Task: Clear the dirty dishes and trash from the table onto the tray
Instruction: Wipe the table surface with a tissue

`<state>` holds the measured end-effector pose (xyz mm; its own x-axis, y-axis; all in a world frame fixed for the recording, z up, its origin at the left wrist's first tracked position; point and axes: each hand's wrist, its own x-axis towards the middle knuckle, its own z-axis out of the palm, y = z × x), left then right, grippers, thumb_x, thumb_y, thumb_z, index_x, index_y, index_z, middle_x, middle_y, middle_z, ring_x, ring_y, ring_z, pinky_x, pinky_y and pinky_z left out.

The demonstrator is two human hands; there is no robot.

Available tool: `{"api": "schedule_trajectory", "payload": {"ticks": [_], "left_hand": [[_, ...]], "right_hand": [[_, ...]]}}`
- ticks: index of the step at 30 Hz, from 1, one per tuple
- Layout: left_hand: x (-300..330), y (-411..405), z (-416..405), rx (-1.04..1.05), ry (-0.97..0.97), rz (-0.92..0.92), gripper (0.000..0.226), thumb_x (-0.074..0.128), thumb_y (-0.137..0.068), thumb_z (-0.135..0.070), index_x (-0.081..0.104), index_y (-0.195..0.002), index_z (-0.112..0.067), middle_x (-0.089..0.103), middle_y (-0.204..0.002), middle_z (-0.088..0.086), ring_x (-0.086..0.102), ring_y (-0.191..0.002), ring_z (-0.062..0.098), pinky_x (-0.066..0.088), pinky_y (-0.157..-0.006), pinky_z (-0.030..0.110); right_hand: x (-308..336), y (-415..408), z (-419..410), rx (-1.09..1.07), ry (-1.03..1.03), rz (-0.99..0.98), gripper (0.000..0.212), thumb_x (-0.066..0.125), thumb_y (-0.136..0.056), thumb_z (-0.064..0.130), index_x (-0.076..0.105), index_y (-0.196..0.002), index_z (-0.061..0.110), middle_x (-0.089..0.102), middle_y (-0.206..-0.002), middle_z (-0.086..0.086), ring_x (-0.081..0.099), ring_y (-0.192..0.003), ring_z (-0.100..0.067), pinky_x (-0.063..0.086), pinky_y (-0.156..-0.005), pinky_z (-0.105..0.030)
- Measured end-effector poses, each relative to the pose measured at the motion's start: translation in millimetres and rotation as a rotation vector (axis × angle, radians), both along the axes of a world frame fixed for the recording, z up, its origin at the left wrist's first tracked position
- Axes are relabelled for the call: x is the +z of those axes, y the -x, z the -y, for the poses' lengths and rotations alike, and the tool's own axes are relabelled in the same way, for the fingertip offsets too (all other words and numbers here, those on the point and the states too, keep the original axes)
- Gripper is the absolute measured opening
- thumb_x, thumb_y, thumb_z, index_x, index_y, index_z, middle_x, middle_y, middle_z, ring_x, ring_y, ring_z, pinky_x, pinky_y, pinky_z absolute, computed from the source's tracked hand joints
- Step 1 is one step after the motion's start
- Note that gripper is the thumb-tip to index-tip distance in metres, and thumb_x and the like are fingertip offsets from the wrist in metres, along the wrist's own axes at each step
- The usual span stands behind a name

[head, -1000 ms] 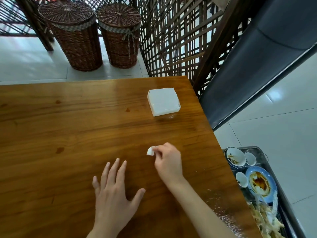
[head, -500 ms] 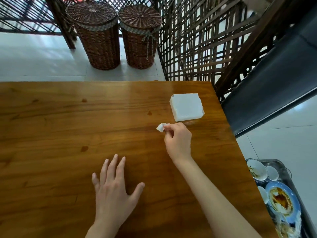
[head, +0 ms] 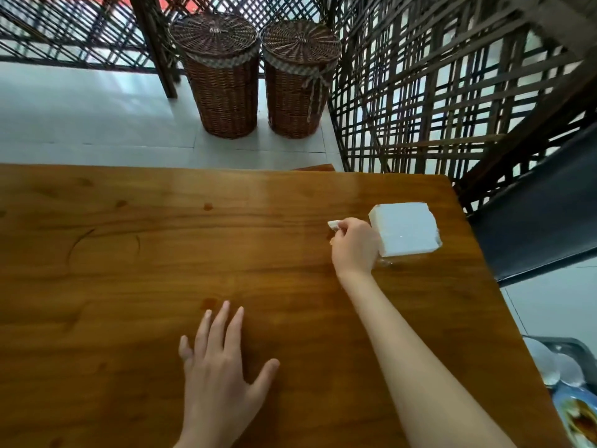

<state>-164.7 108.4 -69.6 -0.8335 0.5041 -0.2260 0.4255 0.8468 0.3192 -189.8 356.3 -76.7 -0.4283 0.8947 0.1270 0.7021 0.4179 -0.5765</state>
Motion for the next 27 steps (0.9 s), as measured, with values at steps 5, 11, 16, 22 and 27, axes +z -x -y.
{"api": "schedule_trajectory", "payload": {"ticks": [5, 11, 16, 22, 27], "left_hand": [[-1, 8, 5, 0.025, -0.025, 0.011, 0.092, 0.044, -0.076, -0.076, 0.012, -0.150, -0.030, 0.008, -0.158, -0.008, 0.000, -0.146, 0.016, 0.000, -0.115, 0.048], [-1, 17, 15, 0.089, -0.034, 0.016, 0.093, 0.052, -0.074, -0.073, 0.020, -0.149, -0.028, 0.015, -0.157, -0.005, 0.008, -0.146, 0.018, 0.008, -0.115, 0.051], [3, 23, 27, 0.152, 0.004, 0.011, 0.099, 0.053, -0.071, -0.075, 0.016, -0.150, -0.026, 0.013, -0.158, -0.003, 0.009, -0.145, 0.020, 0.011, -0.114, 0.051], [5, 40, 57, 0.203, 0.053, 0.000, 0.105, 0.043, -0.071, -0.081, 0.000, -0.150, -0.026, 0.002, -0.159, -0.005, 0.001, -0.146, 0.018, 0.009, -0.116, 0.049], [6, 55, 80, 0.210, 0.048, -0.012, 0.105, 0.040, -0.071, -0.082, -0.002, -0.150, -0.027, 0.001, -0.159, -0.006, 0.000, -0.146, 0.018, 0.009, -0.116, 0.049]], "right_hand": [[-1, 25, 18, 0.198, 0.085, -0.030, 0.021, 0.061, -0.090, 0.011, 0.070, -0.109, 0.010, 0.070, -0.106, -0.006, 0.064, -0.098, -0.016, 0.040, -0.077, -0.013], [5, 21, 22, 0.402, 0.169, 0.038, 0.021, 0.063, -0.088, 0.009, 0.071, -0.107, 0.010, 0.071, -0.105, -0.005, 0.065, -0.097, -0.015, 0.047, -0.085, -0.019], [3, 25, 58, 0.528, 0.252, 0.032, 0.017, 0.068, -0.084, 0.009, 0.074, -0.100, 0.012, 0.072, -0.099, -0.001, 0.062, -0.086, -0.006, 0.049, -0.080, -0.015], [19, 71, 52, 0.257, 0.197, -0.149, 0.017, 0.071, -0.083, 0.013, 0.073, -0.100, 0.012, 0.072, -0.094, 0.001, 0.055, -0.073, 0.004, 0.036, -0.057, 0.000], [6, 116, 62, -0.013, 0.270, -0.100, 0.018, 0.067, -0.085, 0.009, 0.071, -0.103, 0.007, 0.071, -0.101, -0.007, 0.065, -0.085, -0.013, 0.048, -0.062, -0.013]]}}
